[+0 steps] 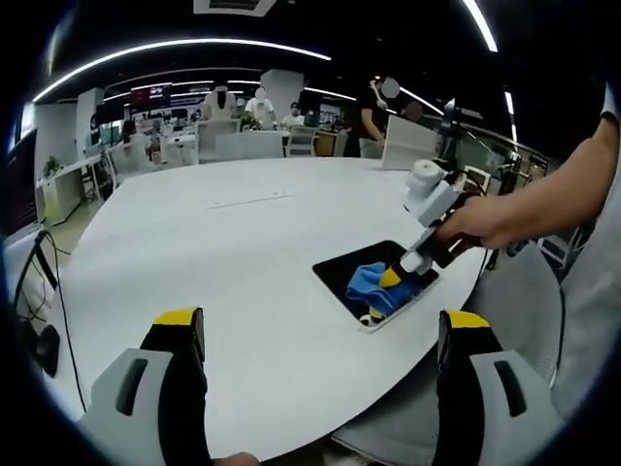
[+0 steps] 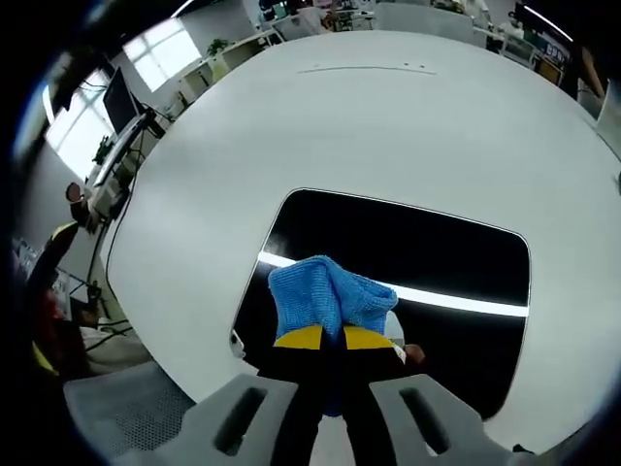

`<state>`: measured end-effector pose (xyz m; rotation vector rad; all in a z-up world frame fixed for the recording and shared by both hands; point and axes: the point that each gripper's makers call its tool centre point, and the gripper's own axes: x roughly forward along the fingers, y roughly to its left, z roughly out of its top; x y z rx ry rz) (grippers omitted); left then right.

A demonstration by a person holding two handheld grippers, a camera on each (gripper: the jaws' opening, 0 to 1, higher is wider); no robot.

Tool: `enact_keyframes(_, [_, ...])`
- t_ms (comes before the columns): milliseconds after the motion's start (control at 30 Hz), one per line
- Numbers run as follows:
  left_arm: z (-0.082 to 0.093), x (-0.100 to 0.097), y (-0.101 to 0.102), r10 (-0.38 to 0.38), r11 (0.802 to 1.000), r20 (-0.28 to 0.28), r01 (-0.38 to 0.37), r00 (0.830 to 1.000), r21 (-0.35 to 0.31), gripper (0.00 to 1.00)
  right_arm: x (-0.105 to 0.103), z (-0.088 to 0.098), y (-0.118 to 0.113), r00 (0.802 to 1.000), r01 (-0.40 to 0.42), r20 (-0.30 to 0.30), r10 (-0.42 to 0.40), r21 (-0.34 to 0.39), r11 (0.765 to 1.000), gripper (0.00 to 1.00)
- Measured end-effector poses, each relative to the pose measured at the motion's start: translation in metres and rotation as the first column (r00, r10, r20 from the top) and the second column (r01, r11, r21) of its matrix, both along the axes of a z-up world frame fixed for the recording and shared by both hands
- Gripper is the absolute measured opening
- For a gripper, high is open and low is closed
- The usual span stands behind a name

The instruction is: Wipe the mirror surface with the cleaning cloth until all visible marks leave the cleaned area.

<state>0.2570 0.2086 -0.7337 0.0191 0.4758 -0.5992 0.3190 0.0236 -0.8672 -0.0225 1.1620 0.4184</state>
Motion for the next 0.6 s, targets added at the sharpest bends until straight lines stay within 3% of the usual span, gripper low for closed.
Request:
enact_keyframes(333, [0.000, -0.006, 0.009, 0.005, 1.000, -0.008, -0.004, 1.000, 0.005, 0.99, -0.011, 0.000, 0.002, 1.000, -0.013, 0.004, 0.013, 0.007, 1.000, 0.00])
enact_keyframes(600, [-0.010, -0.005, 0.014, 0.010, 1.000, -0.020, -0.010, 1.000, 0.018, 0.99, -0.018, 0.000, 0.001, 1.000, -0.008, -0.008, 0.008, 0.012, 1.000, 0.00])
